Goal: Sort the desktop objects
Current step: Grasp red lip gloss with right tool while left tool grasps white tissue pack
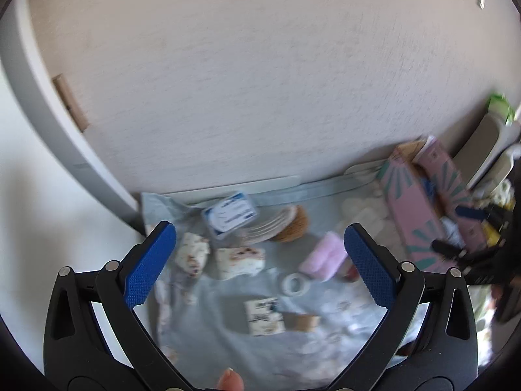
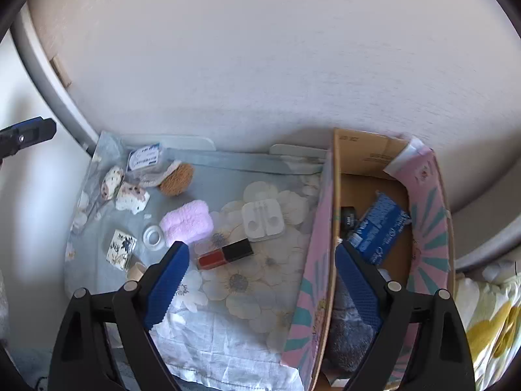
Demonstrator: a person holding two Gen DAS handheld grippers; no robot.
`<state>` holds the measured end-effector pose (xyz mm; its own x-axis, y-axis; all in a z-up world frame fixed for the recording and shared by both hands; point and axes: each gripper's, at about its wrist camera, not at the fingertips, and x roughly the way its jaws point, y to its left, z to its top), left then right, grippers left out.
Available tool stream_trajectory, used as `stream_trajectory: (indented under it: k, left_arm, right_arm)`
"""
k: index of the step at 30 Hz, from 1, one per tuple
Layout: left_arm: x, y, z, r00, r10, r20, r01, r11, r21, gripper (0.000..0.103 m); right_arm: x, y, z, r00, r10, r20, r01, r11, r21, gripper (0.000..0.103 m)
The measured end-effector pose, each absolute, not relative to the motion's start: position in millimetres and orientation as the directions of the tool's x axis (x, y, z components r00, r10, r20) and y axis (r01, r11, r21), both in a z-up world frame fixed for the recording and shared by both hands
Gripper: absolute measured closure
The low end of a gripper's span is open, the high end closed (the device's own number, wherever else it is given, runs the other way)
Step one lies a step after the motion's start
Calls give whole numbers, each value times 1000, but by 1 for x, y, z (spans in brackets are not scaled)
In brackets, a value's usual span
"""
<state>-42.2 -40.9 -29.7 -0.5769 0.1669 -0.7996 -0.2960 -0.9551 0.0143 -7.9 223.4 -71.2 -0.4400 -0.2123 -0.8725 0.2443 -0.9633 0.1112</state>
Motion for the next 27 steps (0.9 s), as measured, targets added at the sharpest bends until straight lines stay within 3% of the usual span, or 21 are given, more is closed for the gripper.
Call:
stream_trajectory:
  k: [3, 8, 14, 20, 27]
  left_arm:
    - [-30, -52, -58, -549, 139, -824, -296, -955, 36, 0]
    - [-14, -69, -118, -429, 139, -893, -257, -966, -27, 1]
    - [-1, -72, -160, -410, 122, -904, -232, -972, -26, 5]
    - [-1, -65, -198, -405, 105, -908, -191, -981, -28, 8]
    - [1, -62, -226, -381, 96, -919, -143, -989, -44, 9]
  right_arm:
    - [-7, 212, -82, -417, -227, -880, 273, -955, 117, 14]
    - [-1, 191, -108, -368, -278, -887, 306, -937, 166, 14]
    - [2, 170, -146, -346, -322, -881, 316, -924, 214, 14]
    - [-13, 158, -178, -372, -240, -897, 410, -909, 74, 14]
    - [-23, 157, -204, -384, -219, -897, 432, -901, 35, 14]
